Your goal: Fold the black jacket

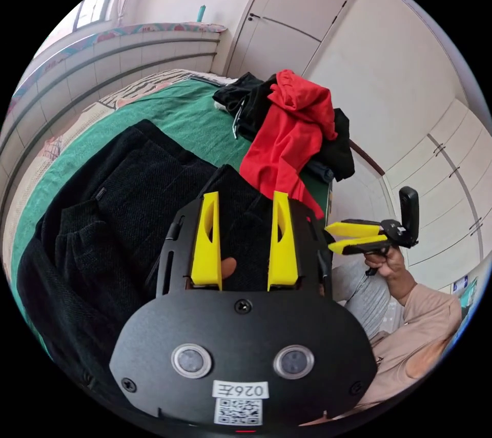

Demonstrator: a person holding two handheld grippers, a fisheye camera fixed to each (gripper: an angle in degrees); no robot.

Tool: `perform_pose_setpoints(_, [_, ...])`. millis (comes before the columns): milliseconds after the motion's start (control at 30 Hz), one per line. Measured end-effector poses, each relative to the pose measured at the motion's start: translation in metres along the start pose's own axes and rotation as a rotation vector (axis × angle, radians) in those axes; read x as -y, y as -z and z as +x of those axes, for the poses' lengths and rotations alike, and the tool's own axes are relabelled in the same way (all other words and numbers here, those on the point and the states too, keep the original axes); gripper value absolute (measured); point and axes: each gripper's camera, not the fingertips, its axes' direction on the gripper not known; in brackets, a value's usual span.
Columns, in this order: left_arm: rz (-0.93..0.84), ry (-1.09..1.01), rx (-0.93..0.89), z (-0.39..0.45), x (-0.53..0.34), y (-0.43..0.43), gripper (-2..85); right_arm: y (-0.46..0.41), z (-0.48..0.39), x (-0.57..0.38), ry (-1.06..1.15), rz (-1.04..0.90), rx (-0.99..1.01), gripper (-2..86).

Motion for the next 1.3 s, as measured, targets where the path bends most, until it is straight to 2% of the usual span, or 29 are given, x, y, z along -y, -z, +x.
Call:
perform_pose_setpoints(133, [-0.052, 0.021, -0.011, -0.020, 0.019, -0.046, 19.6, -0.020, 0.026, 0.011, -0.063, -0.103, 0.130, 12.4])
perform_pose_setpoints(267, [-0.105, 0.089, -0.028, -0.040, 0.031, -0.085, 21.5, -0.025, 0.024, 0.013, -0.032, -0.118, 0.064, 9.1])
perform_pose_setpoints(433, [-0.075, 0.141, -0.106, -0.049, 0.038, -0.092, 22.9, -0.026, 0.001, -0.004, 0.057, -0.074, 0.049, 4.3])
perform_pose_setpoints(533, [-0.087, 0.138, -0.116, -0.048, 0.047, -0.090, 24.1, -0.021, -0.027, -0.022, 0.156, -0.012, 0.009, 1.2])
perform_pose_setpoints(733, [-0.221, 0.138, -0.112, -0.042, 0.069, -0.124, 29.3, -0.046, -0.123, -0.082, 0.536, 0.097, -0.196, -0.2])
perform_pose_setpoints(833, [-0.291, 0.103, -0.045, -0.035, 0.080, -0.140, 30.6, -0.074, -0.161, -0.118, 0.697, 0.115, -0.301, -0.4])
perform_pose_setpoints(933, [-0.389, 0.073, 0.107, -0.030, 0.090, -0.157, 30.7, -0.101, -0.180, -0.151, 0.810, 0.104, -0.337, -0.7])
perform_pose_setpoints(1000, [-0.454, 0.062, 0.238, -0.033, 0.093, -0.166, 26.1, -0.116, -0.184, -0.175, 0.869, 0.095, -0.318, -0.7])
perform_pose_setpoints(1067, [-0.499, 0.008, 0.396, -0.037, 0.089, -0.169, 12.8, -0.124, -0.181, -0.188, 0.890, 0.081, -0.309, -0.8])
perform_pose_setpoints(1167, [-0.479, 0.050, 0.289, -0.061, 0.084, -0.150, 7.2, -0.124, -0.166, -0.200, 0.871, 0.077, -0.247, -0.8])
perform_pose_setpoints(1300, [-0.391, 0.129, 0.130, -0.104, 0.065, -0.095, 5.7, -0.104, -0.138, -0.198, 0.778, 0.090, 0.007, -1.0])
